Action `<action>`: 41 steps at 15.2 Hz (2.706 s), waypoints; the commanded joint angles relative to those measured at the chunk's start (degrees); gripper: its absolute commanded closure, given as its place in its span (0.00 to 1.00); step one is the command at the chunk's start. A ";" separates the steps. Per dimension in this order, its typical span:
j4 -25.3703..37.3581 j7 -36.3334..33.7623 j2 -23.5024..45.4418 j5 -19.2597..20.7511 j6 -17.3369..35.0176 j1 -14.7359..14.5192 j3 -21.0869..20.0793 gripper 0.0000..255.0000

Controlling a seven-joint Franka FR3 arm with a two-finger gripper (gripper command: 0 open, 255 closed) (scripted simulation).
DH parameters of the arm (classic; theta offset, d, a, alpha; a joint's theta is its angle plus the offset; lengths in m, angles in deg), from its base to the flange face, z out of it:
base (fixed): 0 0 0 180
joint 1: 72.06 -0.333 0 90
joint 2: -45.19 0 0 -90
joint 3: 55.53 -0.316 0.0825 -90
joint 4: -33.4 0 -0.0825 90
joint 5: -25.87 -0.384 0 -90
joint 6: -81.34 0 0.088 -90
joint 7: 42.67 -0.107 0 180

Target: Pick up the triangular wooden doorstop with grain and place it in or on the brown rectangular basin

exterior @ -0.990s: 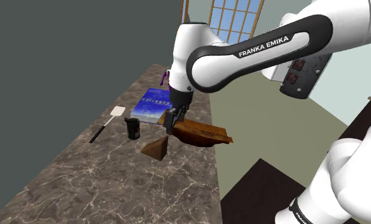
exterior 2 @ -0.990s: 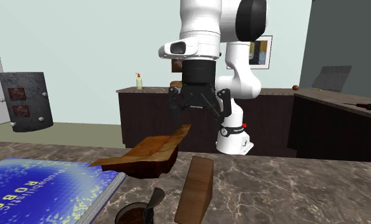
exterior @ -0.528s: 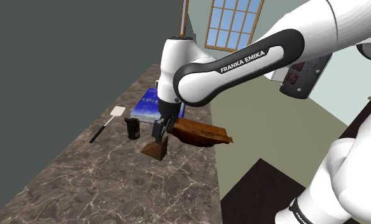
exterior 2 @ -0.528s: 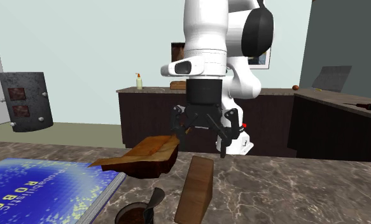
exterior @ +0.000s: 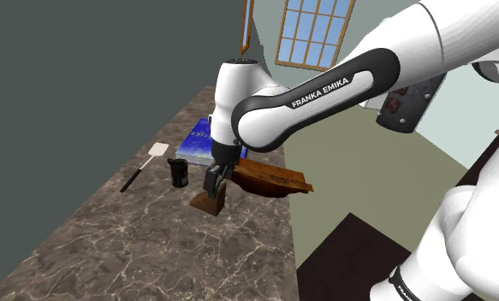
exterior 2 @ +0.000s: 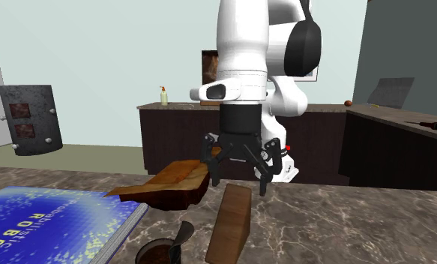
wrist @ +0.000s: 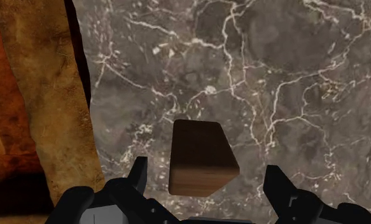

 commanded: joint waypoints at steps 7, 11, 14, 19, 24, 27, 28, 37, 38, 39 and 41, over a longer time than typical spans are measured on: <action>-0.04 0.03 -0.01 -0.01 0.03 0.01 0.01 1.00; -0.01 0.03 0.02 0.00 0.04 0.02 0.02 1.00; 0.70 0.18 -0.80 -0.27 -1.46 0.03 0.00 1.00; 2.69 0.54 -2.61 -0.83 -5.21 0.10 0.04 1.00; 4.99 0.80 -4.12 -1.26 -8.97 0.16 0.11 1.00; 6.52 0.91 -4.88 -1.45 -11.23 0.19 0.16 1.00; 7.05 0.95 -5.11 -1.51 -11.99 0.20 0.18 1.00; 12.41 1.11 -6.60 -1.83 -18.80 0.29 0.34 1.00; 13.07 1.11 -6.70 -1.85 -19.56 0.30 0.36 1.00; 13.74 1.11 -6.80 -1.86 -20.32 0.31 0.37 1.00; 15.13 1.11 -6.94 -1.88 -21.85 0.33 0.40 1.00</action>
